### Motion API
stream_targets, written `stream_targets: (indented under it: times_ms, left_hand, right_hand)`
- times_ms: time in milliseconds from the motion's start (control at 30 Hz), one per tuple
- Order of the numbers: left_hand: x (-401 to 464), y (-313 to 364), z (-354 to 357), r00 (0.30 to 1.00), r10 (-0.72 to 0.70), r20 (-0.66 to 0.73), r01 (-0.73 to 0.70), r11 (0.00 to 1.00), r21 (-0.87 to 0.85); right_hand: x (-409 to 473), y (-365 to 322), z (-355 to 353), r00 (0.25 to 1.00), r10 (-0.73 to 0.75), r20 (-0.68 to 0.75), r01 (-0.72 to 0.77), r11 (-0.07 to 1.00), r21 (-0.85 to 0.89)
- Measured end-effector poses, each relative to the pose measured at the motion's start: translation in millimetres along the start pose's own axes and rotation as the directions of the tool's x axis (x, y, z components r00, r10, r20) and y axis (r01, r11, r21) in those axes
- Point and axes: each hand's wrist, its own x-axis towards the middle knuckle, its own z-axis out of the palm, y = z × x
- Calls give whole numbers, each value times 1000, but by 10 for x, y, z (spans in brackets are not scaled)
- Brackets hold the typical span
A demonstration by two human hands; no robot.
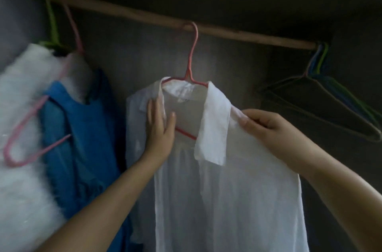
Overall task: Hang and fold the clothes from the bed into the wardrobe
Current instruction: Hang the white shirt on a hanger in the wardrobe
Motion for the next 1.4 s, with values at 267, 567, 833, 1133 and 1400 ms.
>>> stream_targets:
  times_ms: [267, 567, 833, 1133, 1400]
  left_hand:
    - [169, 779, -924, 945, -60, -321, -58, 936, -347]
    - [257, 1024, -1314, 967, -66, -248, 54, 997, -55]
    - [108, 939, -1523, 947, 33, -320, -18, 999, 49]
    - [-615, 1255, -998, 884, 434, -176, -372, 879, 299]
    - [-1579, 1370, 682, 865, 329, 378, -368, 929, 34]
  right_hand:
    - [778, -975, 705, 995, -78, -59, 93, 942, 321]
    - [1023, -1569, 1678, 989, -141, -35, 145, 943, 301]
    - [966, -1550, 1847, 986, -164, -32, 159, 863, 479]
    - [164, -622, 1185, 904, 96, -417, -43, 990, 136]
    - [-1589, 525, 262, 785, 313, -535, -539, 771, -341]
